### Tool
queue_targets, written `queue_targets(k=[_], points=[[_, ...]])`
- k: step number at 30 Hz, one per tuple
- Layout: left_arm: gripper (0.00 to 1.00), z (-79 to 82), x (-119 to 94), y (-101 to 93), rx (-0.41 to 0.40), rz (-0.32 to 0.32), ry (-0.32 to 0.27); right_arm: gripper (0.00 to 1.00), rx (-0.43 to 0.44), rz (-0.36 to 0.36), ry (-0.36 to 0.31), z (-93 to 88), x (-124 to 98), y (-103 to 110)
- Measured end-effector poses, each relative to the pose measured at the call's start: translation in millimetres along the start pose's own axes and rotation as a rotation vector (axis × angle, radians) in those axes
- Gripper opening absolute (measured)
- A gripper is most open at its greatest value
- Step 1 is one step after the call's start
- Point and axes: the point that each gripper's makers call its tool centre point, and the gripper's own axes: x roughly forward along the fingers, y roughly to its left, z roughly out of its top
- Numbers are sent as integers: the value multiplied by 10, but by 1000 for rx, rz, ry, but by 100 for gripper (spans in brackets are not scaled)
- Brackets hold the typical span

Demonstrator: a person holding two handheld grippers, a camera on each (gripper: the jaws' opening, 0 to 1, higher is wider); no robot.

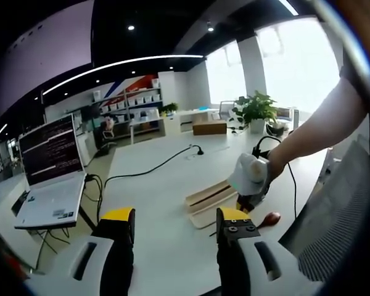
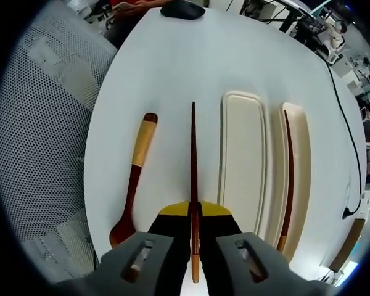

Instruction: Arrange the utensils inside the cutlery case until each visible utensil rests in its matching compartment.

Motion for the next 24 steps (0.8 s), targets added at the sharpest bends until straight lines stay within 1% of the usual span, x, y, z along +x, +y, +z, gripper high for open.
queue_targets(k=[5,15,19,24], points=[[54,-1,3,-5,2,-2,1,0,-1,2,-12,-14,2,-14],[54,3,-3,0,3,0,-2,0,1,-6,0,-75,-15,-19],[54,0,-3,1,2,-1,-2,0,17,-1,-11,-69,-43,-18],[54,-4,0,1,4,-2,-1,0,4,-3,-8,-65,-95,-32]])
